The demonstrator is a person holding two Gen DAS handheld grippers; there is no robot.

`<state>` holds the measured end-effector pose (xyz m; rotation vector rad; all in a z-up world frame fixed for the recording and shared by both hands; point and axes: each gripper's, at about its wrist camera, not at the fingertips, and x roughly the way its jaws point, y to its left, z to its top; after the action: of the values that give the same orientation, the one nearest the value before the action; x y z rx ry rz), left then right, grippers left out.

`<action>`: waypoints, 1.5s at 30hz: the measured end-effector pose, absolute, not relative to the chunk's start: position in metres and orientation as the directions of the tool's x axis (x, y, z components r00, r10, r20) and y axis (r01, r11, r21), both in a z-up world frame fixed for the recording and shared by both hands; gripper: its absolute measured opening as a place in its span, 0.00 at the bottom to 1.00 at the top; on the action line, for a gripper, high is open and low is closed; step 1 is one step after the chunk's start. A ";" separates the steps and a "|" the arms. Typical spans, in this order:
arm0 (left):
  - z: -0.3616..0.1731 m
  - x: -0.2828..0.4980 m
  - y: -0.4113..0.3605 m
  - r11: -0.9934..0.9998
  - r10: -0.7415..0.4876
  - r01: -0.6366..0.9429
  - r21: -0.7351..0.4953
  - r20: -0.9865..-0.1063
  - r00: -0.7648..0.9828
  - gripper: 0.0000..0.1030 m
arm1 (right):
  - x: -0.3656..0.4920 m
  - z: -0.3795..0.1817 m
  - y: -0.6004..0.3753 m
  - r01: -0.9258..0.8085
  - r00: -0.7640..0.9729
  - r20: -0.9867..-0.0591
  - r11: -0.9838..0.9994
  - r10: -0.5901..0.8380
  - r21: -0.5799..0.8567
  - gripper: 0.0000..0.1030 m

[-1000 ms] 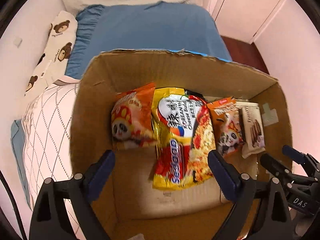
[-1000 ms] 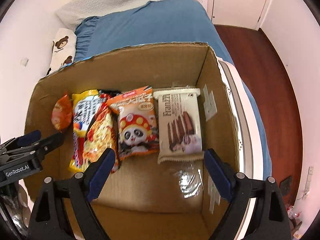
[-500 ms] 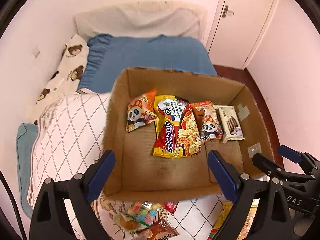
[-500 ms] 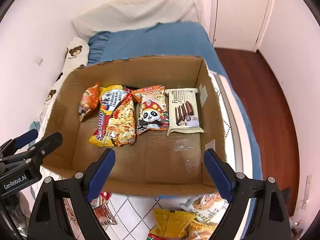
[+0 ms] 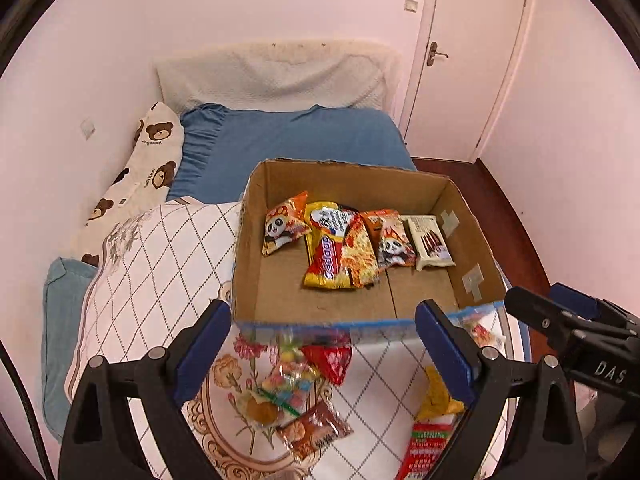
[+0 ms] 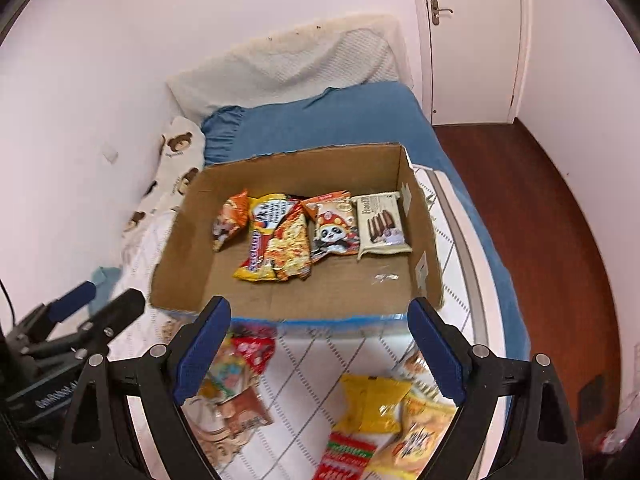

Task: Organize snacks
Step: 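Grasp the red sauce packet with left tool while right tool grasps yellow cracker bag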

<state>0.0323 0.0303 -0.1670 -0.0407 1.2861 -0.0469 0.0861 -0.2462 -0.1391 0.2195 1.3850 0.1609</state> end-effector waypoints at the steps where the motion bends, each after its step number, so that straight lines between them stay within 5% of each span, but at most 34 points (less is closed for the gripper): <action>1: -0.166 0.026 0.028 0.998 -0.057 0.016 -0.055 -0.959 0.277 0.92 | 0.083 -0.137 -0.248 0.020 0.178 -0.953 0.967 0.245 0.253 0.90; 9: -0.242 -0.050 -0.023 0.989 -0.132 0.066 -0.134 -0.991 -0.028 0.92 | 0.012 -0.157 -0.294 0.127 0.076 -0.968 0.961 0.239 0.247 0.90; 17: -0.359 -0.112 -0.108 0.957 -0.134 0.193 -0.216 -0.921 -0.367 0.92 | -0.060 -0.218 -0.363 0.365 -0.079 -0.961 0.905 0.265 0.219 0.90; 19: -0.372 -0.118 -0.121 0.955 -0.104 0.223 -0.198 -0.922 -0.374 0.91 | -0.069 -0.226 -0.370 0.382 -0.094 -0.959 0.899 0.266 0.212 0.90; 23: -0.364 -0.120 -0.123 0.957 -0.090 0.236 -0.170 -0.945 -0.316 0.59 | -0.080 -0.248 -0.373 0.383 -0.133 -0.958 0.905 0.255 0.188 0.89; 25: -0.358 -0.119 -0.115 0.962 -0.104 0.208 -0.175 -0.944 -0.315 0.52 | -0.082 -0.261 -0.370 0.379 -0.152 -0.956 0.908 0.252 0.180 0.89; 28: -0.356 -0.118 -0.094 0.979 -0.114 0.126 -0.161 -0.941 -0.317 0.52 | -0.079 -0.287 -0.360 0.369 -0.185 -0.950 0.914 0.250 0.169 0.89; 32: -0.359 -0.122 -0.066 0.989 -0.132 0.020 -0.147 -0.934 -0.332 0.52 | -0.078 -0.317 -0.350 0.359 -0.228 -0.943 0.921 0.244 0.152 0.66; 36: -0.364 -0.127 -0.047 0.986 -0.167 -0.065 -0.154 -0.923 -0.347 0.52 | -0.083 -0.322 -0.338 0.304 -0.244 -0.944 0.942 0.223 0.144 0.60; 45: -0.375 -0.129 -0.036 0.976 -0.217 -0.114 -0.188 -0.906 -0.362 0.55 | -0.125 -0.314 -0.301 0.132 -0.356 -0.903 0.970 0.239 0.205 0.57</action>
<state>-0.1294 -0.0365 -0.3749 -0.2367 1.9460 -0.1095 -0.1255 -0.3013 -0.3135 0.2669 1.9409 0.1134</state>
